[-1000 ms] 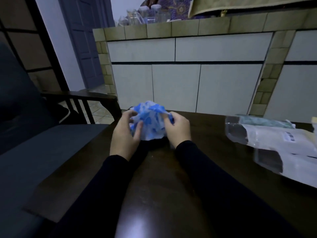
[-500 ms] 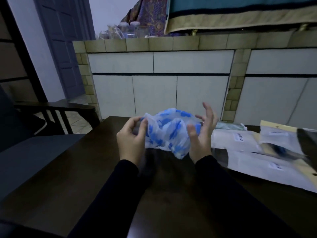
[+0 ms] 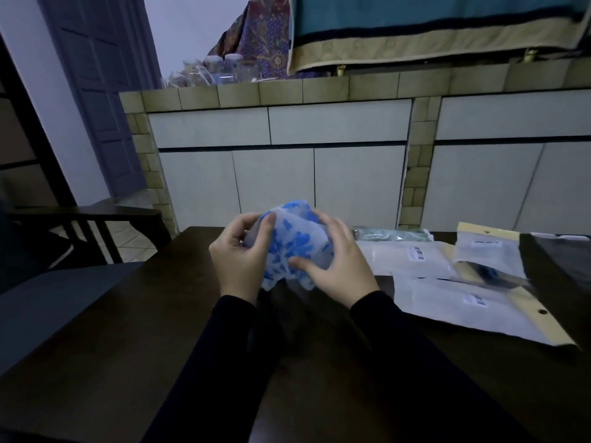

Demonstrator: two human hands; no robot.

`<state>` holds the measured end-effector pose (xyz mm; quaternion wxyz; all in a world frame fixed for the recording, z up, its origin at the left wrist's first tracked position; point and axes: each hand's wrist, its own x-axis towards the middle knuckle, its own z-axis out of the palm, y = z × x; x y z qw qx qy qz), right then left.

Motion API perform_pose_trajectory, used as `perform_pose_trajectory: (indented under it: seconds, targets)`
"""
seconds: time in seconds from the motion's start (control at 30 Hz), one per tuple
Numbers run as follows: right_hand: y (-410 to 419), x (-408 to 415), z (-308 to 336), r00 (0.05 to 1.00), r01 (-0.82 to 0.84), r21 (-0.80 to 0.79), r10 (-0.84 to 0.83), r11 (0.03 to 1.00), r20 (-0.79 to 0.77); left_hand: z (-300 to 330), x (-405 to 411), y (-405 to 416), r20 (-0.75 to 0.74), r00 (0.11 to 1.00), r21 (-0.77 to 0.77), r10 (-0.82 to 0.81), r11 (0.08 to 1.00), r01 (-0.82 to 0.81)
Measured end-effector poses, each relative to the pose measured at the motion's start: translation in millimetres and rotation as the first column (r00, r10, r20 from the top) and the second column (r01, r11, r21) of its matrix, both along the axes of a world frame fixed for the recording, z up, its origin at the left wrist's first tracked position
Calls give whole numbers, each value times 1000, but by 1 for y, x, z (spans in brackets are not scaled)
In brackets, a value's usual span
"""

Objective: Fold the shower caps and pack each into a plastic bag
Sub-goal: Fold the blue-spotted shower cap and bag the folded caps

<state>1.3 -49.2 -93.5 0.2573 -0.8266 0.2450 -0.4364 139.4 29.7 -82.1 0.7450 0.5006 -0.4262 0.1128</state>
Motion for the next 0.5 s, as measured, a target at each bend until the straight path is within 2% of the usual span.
perform_pose_trajectory:
  seconds: [0.07, 0.13, 0.2, 0.27, 0.33, 0.4, 0.43, 0.5]
  targets:
    - [-3, -3, -4, 995, 96, -45, -96, 994, 17, 0, -9, 0, 119, 993, 17, 7, 1000, -9]
    - [-5, -9, -2, 970, 243, -148, -237, 959, 53, -1, -13, 0, 142, 989, 11, 30, 999, -32]
    - [-6, -15, -1, 958, 279, -159, -264, 947, 113, -3, -15, -1, 168, 985, 5, 44, 999, -46]
    - [-1, -22, 2, 967, 168, 38, -172, 985, 189, -8, -15, 0, 233, 972, 43, 11, 999, -22]
    - [0, -25, 1, 954, 78, 240, -142, 968, 263, -15, -7, -2, 276, 961, 141, 5, 989, -45]
    - [-1, -27, 1, 923, 16, 371, -156, 929, 351, -22, 5, -5, 183, 979, 264, -88, 964, 37]
    - [-2, -27, 2, 894, -48, 458, -166, 888, 416, -24, 8, -7, 46, 981, 303, -187, 939, 165]
    - [-6, -29, 3, 813, -247, 628, -195, 738, 549, -24, 7, -7, -225, 927, 343, -299, 867, 363]
